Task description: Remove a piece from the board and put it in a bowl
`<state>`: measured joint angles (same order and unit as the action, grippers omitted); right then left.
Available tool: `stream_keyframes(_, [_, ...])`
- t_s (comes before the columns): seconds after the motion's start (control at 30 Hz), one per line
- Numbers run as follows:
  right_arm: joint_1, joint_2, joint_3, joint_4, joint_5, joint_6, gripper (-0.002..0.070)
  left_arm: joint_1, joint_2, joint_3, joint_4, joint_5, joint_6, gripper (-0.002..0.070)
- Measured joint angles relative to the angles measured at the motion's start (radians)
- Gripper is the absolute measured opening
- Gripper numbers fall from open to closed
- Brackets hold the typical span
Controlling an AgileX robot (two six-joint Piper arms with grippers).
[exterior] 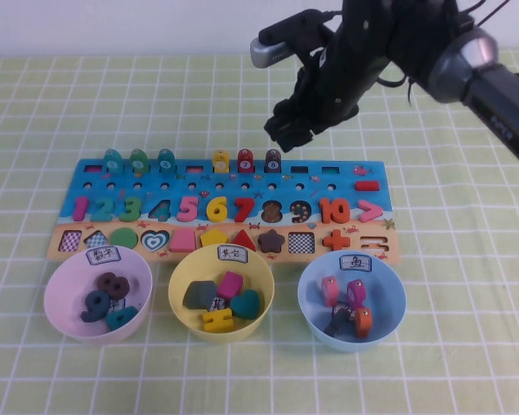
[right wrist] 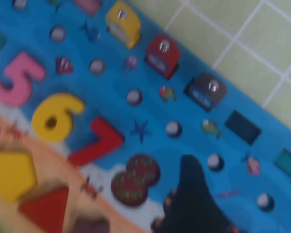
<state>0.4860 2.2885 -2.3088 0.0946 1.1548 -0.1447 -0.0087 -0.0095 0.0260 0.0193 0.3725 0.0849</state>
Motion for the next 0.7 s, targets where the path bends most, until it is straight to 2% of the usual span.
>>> stream_keyframes(0.37, [0.001,0.068,-0.002,0.048,-0.206,0.065,0.0424,0.0,0.0,0.0,0.001,0.0,0.0,-0.0005])
stream_keyframes(0.7, [0.002,0.111,-0.002,0.048,-0.277,0.069,0.0413,0.0,0.0,0.0,0.001,0.0,0.0,-0.0005])
